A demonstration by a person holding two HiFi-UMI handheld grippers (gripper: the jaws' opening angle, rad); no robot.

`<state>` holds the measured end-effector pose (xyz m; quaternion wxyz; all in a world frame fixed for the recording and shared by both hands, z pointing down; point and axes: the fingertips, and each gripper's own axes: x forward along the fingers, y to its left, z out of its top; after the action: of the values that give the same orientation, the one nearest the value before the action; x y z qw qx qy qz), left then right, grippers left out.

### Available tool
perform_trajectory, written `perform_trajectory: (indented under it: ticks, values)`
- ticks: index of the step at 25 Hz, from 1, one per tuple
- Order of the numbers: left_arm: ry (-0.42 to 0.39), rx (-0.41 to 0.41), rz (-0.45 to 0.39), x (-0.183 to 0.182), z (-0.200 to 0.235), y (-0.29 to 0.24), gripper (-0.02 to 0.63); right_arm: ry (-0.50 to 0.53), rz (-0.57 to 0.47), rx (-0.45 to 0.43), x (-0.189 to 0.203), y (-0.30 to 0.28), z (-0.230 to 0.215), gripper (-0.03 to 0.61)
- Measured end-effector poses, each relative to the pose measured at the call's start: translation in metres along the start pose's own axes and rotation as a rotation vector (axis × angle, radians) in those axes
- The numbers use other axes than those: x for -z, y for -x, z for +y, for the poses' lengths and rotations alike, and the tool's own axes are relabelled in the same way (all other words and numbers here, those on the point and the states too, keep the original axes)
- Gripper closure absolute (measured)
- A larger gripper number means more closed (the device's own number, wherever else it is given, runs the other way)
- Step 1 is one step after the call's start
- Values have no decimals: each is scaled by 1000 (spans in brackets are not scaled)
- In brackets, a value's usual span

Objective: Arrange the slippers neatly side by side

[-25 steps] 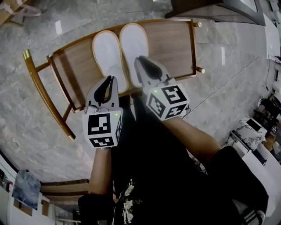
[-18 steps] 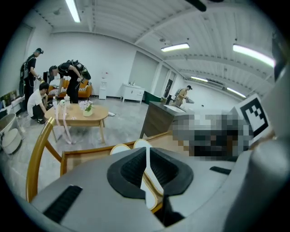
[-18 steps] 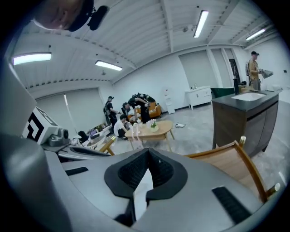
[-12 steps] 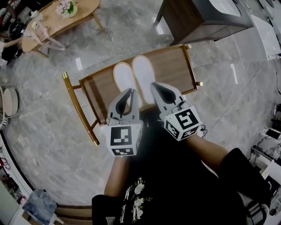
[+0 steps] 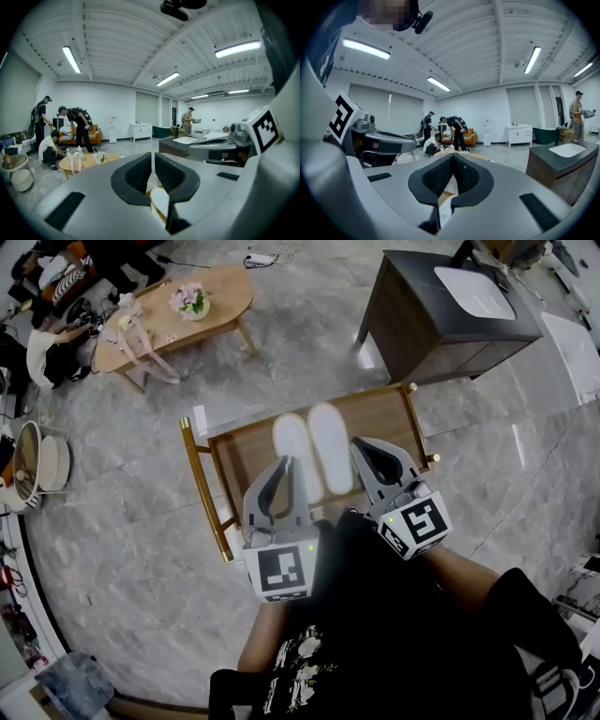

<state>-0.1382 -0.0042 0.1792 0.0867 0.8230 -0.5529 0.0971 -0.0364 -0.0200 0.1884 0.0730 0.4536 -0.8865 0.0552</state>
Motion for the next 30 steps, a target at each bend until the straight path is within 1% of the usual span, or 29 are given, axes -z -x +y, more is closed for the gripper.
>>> perform_trajectory:
  ticks: [4, 7, 13, 16, 19, 30]
  values:
    - [-22, -38, -26, -11, -4, 7, 591, 55, -48, -62, -21, 2, 7, 578]
    - [-23, -75, -33, -19, -10, 13, 591, 61, -61, -93, -27, 10, 8, 578]
    - [4, -133, -28, -25, -19, 23, 591, 60, -48, -125, -28, 30, 1, 580]
    - [-1, -159, -18, -24, -26, 27, 591, 47, -41, -135, -26, 41, -5, 580]
    - [-8, -180, -14, -24, -35, 31, 591, 59, -41, -148, -25, 51, -6, 580]
    - [-1, -221, -1, -18, -62, 41, 591, 81, -42, -183, -21, 76, -8, 580]
